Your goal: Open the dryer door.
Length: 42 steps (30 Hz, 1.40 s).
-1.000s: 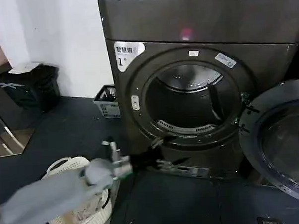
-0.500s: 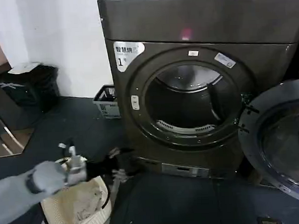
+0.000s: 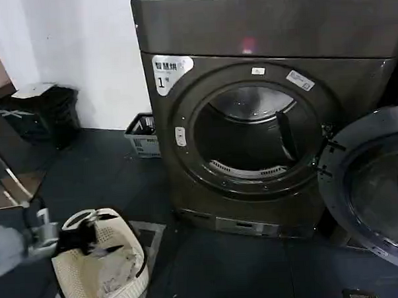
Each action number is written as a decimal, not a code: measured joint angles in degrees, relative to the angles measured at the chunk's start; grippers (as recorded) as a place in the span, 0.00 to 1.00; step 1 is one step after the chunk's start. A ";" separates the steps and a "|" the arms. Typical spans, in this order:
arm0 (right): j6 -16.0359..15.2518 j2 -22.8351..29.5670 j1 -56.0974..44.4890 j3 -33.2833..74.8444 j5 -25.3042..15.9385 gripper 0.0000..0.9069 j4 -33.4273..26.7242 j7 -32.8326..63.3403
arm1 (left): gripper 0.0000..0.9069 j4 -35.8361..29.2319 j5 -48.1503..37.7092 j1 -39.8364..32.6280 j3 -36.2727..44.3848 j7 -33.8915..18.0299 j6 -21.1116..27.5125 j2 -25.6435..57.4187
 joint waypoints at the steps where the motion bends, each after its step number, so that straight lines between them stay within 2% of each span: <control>1: 0.03 -0.02 0.04 0.00 0.02 1.00 0.00 0.00 | 1.00 0.26 0.47 2.06 -1.51 0.16 -0.44 1.06; 6: 0.19 0.23 0.06 -0.13 0.16 1.00 0.08 -0.02 | 1.00 2.09 2.80 9.69 -6.46 0.79 -1.59 5.89; 12: 0.57 0.70 0.08 -0.54 0.18 1.00 -0.01 -0.02 | 1.00 3.94 5.75 13.55 -8.08 2.36 -2.13 8.30; 28: 0.71 0.69 0.30 -0.64 0.02 1.00 -0.09 -0.03 | 1.00 5.07 9.08 14.97 -9.50 5.58 -2.95 8.77; 42: 1.13 1.03 0.18 -0.64 -0.30 1.00 -0.16 -0.31 | 1.00 5.36 10.63 15.02 -9.67 5.43 -2.43 8.81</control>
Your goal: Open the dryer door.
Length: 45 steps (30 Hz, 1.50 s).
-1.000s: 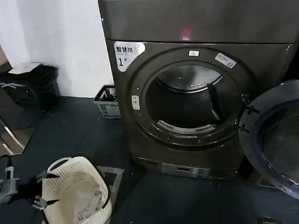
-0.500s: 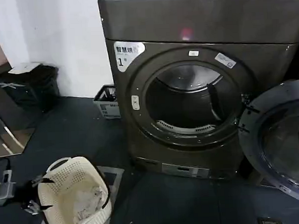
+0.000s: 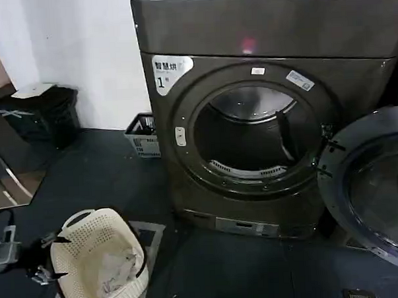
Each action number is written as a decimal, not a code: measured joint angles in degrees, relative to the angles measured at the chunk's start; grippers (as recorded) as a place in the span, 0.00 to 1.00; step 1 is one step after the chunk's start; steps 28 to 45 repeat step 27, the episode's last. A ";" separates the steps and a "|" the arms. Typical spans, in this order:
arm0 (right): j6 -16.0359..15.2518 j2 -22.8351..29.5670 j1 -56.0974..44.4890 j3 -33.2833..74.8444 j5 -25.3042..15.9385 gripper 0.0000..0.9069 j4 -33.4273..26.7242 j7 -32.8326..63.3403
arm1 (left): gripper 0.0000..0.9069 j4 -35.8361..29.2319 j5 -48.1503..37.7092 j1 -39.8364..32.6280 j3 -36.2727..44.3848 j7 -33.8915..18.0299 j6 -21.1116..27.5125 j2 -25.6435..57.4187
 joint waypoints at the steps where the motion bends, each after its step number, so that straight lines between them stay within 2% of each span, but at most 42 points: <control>1: 0.01 0.00 0.00 0.00 0.00 1.00 0.00 -0.01 | 1.00 0.00 0.12 0.00 0.00 0.04 0.10 -0.01; 13: 0.27 0.23 -0.34 0.28 -0.18 1.00 -0.46 -0.22 | 1.00 0.27 4.25 -1.03 0.21 1.13 -0.28 -0.28; 45: 0.33 0.45 -0.43 0.59 -0.31 1.00 -0.70 -0.38 | 1.00 0.67 5.35 -1.19 0.33 2.05 -0.42 -0.23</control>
